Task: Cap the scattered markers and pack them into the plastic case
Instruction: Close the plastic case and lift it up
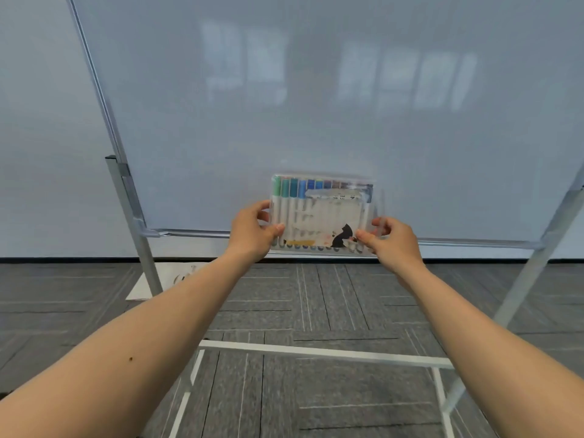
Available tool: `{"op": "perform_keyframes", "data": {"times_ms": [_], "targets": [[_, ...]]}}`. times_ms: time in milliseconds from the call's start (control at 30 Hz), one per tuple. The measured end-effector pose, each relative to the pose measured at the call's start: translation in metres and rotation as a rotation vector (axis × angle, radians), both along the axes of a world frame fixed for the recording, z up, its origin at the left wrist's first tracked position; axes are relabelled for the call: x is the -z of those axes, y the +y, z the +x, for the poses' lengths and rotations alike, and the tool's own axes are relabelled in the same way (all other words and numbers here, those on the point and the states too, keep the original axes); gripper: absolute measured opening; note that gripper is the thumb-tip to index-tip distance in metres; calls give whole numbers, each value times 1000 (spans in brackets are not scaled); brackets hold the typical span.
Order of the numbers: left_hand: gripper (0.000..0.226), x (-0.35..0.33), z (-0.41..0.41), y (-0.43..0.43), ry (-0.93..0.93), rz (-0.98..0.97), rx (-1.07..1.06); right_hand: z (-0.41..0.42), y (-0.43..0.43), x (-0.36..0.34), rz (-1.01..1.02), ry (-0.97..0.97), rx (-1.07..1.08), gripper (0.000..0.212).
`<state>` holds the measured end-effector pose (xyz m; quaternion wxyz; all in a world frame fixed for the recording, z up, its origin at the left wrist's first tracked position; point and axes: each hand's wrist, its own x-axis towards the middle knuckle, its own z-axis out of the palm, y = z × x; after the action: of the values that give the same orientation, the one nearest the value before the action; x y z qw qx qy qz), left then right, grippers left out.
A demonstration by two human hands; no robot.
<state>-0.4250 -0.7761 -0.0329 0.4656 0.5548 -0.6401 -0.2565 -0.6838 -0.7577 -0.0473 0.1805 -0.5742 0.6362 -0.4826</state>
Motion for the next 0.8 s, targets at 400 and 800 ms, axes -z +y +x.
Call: {"op": "perform_keyframes", "data": {"times_ms": [400, 800], "targets": [[41, 27, -19, -39, -4, 18, -80, -12, -36, 22, -18, 60, -9, 43], [31, 44, -2, -38, 8, 29, -67, -10, -41, 33, 18, 60, -101, 24]]}}
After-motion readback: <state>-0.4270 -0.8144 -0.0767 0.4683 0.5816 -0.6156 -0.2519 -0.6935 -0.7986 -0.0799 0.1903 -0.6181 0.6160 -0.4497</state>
